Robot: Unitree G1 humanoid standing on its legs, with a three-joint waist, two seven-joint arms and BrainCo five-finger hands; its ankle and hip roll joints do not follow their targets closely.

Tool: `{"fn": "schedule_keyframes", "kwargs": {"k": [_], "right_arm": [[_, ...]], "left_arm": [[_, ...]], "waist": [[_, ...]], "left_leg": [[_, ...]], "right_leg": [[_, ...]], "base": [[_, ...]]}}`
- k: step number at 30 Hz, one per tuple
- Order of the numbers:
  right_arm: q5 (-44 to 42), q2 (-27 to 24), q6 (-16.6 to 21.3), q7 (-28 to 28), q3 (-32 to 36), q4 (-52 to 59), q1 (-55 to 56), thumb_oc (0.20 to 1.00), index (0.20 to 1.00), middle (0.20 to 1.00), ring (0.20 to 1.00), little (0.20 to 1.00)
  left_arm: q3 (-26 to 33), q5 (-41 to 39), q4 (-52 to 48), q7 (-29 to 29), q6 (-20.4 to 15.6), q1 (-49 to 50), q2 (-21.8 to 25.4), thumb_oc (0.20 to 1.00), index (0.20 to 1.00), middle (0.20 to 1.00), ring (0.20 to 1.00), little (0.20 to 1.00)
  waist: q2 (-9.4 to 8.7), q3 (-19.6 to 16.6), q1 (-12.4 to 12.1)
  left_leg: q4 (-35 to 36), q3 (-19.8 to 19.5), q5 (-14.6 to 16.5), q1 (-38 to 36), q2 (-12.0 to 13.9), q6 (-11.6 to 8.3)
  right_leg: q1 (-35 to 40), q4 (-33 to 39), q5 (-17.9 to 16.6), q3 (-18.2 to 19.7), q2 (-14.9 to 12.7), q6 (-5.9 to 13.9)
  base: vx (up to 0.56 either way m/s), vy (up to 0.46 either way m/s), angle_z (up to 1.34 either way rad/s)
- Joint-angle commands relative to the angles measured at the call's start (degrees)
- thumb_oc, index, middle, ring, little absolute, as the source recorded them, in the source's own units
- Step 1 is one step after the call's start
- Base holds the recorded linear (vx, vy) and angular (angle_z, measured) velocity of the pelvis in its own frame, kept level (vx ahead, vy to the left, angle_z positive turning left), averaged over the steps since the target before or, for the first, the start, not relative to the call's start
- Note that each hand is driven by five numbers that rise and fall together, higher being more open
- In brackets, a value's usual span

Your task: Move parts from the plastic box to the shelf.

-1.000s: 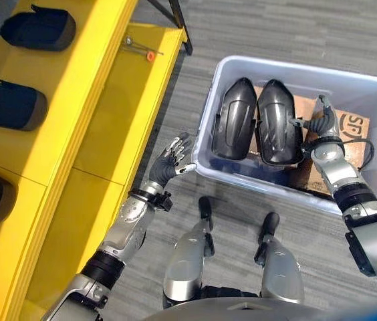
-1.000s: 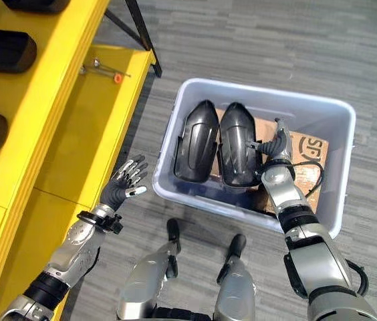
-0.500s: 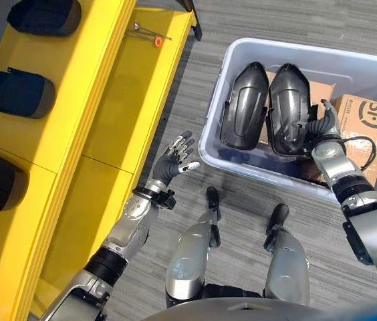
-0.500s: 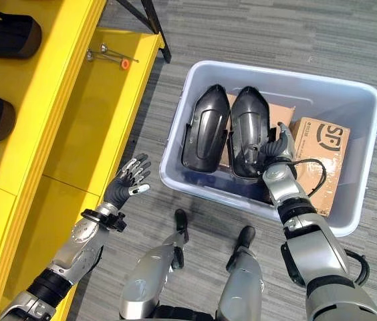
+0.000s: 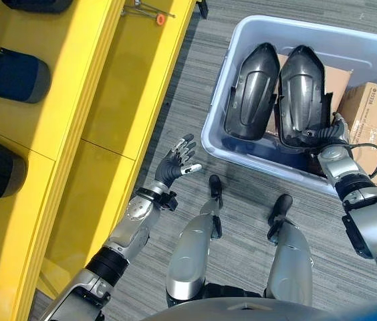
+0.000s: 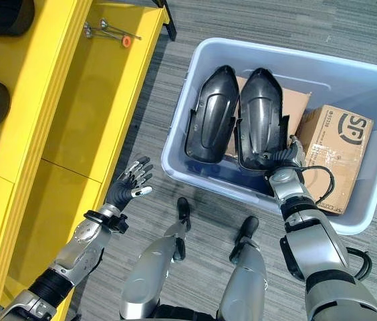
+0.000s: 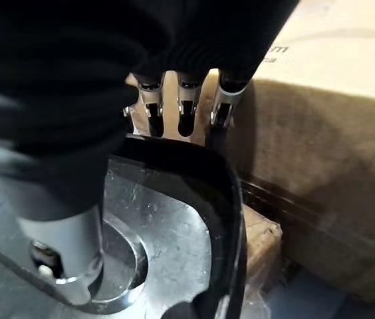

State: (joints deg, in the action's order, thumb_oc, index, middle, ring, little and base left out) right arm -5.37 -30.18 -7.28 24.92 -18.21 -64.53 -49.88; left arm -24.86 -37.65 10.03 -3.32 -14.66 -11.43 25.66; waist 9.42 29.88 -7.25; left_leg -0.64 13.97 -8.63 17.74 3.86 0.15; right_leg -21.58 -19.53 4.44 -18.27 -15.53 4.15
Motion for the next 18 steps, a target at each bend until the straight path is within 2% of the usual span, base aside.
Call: {"fn": "schedule_keyframes", "kwargs": {"k": [1, 2, 3, 5, 6, 11, 18], "right_arm": [[-0.12, -3.68, 0.66, 0.37, -2.81, -1.39, -5.35, 1.0, 1.0, 1.0, 1.0, 1.0], [-0.1, -3.74, 0.6, 0.69, -3.07, -1.59, -5.46, 1.0, 1.0, 1.0, 1.0, 1.0], [-0.09, -3.79, 0.62, 0.72, -3.04, -1.53, -5.75, 1.0, 1.0, 1.0, 1.0, 1.0], [-0.09, -3.79, 0.62, 0.72, -3.04, -1.53, -5.75, 1.0, 1.0, 1.0, 1.0, 1.0], [1.19, -4.13, 0.86, 1.85, -3.24, -1.69, -6.29, 1.0, 1.0, 1.0, 1.0, 1.0], [4.62, -5.29, 0.31, 3.1, -3.91, -1.77, -8.33, 1.0, 1.0, 1.0, 1.0, 1.0], [7.15, -6.64, -2.41, 4.83, -6.39, -2.02, -11.44, 1.0, 1.0, 1.0, 1.0, 1.0]], "left_arm": [[-2.14, -0.05, -1.96, 0.59, -3.67, -1.6, -0.41, 1.0, 1.0, 1.0, 1.0, 1.0], [-2.37, -0.14, -1.66, 0.56, -3.83, -1.42, -0.57, 1.0, 1.0, 1.0, 1.0, 1.0], [-2.21, -0.13, -1.73, 0.56, -3.85, -1.66, -0.55, 1.0, 1.0, 1.0, 1.0, 1.0], [-2.21, -0.13, -1.73, 0.56, -3.85, -1.66, -0.55, 1.0, 1.0, 1.0, 1.0, 1.0], [-2.7, 0.22, -1.73, 0.82, -3.65, -1.41, -0.71, 1.0, 1.0, 1.0, 1.0, 1.0], [-3.3, 0.66, -1.97, 0.95, -3.27, -1.96, -0.68, 1.0, 1.0, 1.0, 1.0, 1.0], [-4.01, -0.05, -1.59, 1.7, -3.66, -1.92, -0.81, 1.0, 1.0, 1.0, 1.0, 1.0]], "waist": [[3.04, -0.09, -0.6], [2.82, -0.09, -0.39], [3.12, -0.09, -0.56], [3.12, -0.09, -0.56], [3.13, -0.09, -0.33], [3.7, -0.09, -0.34], [4.66, -0.09, -0.55]], "left_leg": [[-2.04, -1.64, 0.39, 3.26, 2.0, -3.27], [-2.11, -2.03, 1.38, 2.57, 1.52, -3.81], [-2.13, -1.63, 0.34, 3.66, 1.95, -3.27], [-2.13, -1.63, 0.34, 3.66, 1.95, -3.27], [-2.52, -2.11, 1.41, 3.34, 1.47, -3.8], [-3.16, -2.11, 1.46, 4.5, 1.31, -3.84], [-3.82, -2.04, 1.15, 7.23, 1.25, -3.96]], "right_leg": [[-3.36, -3.97, -1.66, 0.83, 0.69, -0.26], [-3.02, -4.62, -0.31, 1.55, 0.33, 0.47], [-3.9, -4.24, -1.61, 0.92, 0.65, -0.25], [-3.9, -4.24, -1.61, 0.92, 0.65, -0.25], [-3.9, -5.22, -0.12, 1.72, 0.21, 0.41], [-5.19, -5.82, -0.05, 1.91, -0.05, 0.42], [-8.23, -7.03, -0.01, 2.31, -0.24, 0.4]], "base": [[0.05, -0.017, 0.04], [-0.02, -0.011, 0.05], [-0.01, -0.003, 0.05], [0.0, 0.003, 0.02], [0.07, 0.001, 0.01], [0.01, 0.002, 0.01], [0.0, 0.002, 0.0]]}}
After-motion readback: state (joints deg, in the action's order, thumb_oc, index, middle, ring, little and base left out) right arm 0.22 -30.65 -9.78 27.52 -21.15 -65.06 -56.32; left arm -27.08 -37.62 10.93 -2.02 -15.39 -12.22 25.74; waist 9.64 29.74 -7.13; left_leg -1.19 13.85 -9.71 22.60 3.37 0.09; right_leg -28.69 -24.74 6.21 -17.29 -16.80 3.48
